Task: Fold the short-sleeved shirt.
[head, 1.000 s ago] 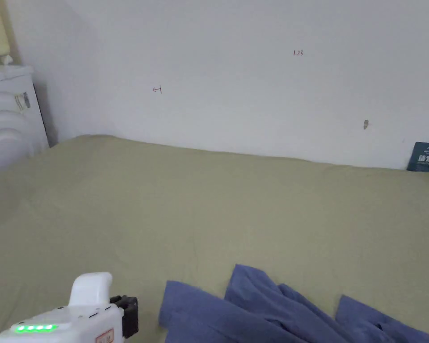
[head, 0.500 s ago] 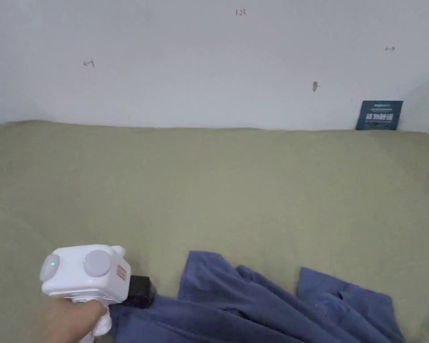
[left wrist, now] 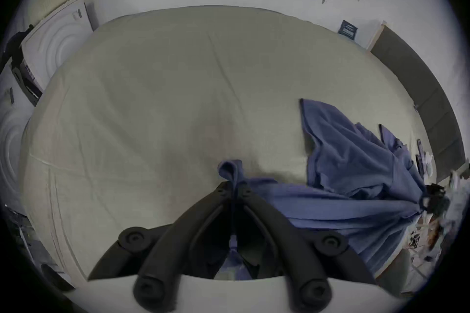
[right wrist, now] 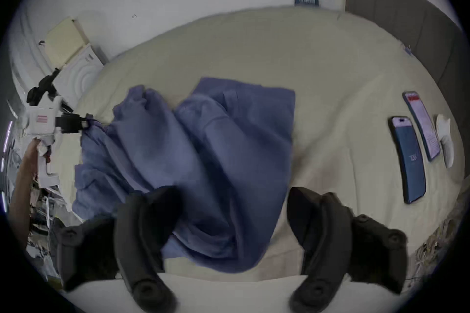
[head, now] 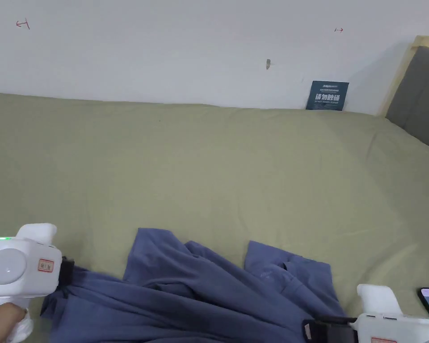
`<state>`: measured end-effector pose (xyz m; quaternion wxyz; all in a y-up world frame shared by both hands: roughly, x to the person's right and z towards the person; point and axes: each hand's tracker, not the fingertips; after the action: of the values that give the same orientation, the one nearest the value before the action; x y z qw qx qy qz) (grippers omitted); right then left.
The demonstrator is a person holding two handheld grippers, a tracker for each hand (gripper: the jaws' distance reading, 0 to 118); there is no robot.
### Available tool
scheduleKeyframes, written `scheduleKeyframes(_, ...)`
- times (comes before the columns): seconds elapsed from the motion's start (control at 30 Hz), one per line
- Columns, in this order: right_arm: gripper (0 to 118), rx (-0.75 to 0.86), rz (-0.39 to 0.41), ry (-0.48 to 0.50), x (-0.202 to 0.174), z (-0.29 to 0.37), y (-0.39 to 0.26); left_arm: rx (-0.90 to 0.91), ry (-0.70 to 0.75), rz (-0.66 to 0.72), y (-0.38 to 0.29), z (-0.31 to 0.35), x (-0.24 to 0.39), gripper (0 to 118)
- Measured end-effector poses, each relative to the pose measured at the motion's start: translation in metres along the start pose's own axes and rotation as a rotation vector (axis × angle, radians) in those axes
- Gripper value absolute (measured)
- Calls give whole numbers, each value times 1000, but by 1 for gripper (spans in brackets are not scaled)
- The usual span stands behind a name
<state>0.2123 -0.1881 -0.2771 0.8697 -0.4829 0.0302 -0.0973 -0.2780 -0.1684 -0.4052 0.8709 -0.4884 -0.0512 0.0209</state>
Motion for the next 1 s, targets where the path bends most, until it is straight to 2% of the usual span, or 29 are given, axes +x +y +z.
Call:
scheduleKeyframes(0.03,3,-12,24,-24,-2,-3,2,3,5,-21,1,0,0,3)
scheduleKeyframes(0.1,3,7,77,5,-9,1,-1,7,-7,-60,-1,2,3,3)
scheduleKeyframes(0.23,3,180,141,-10,-27,31,-7,26,-74,-43,-2,12,-1,3)
scheduleKeyframes(0.43,3,358,101,108,-38,72,17,149,-184,32,16,53,-19,3)
scheduleKeyframes(0.57,3,468,166,102,-51,92,46,251,-236,53,37,90,-31,3)
scheduleKeyframes(0.9,3,656,156,132,-58,132,113,460,-228,22,81,176,-48,3)
scheduleKeyframes(1.0,3,697,151,143,-58,142,132,572,-218,20,90,194,-54,3)
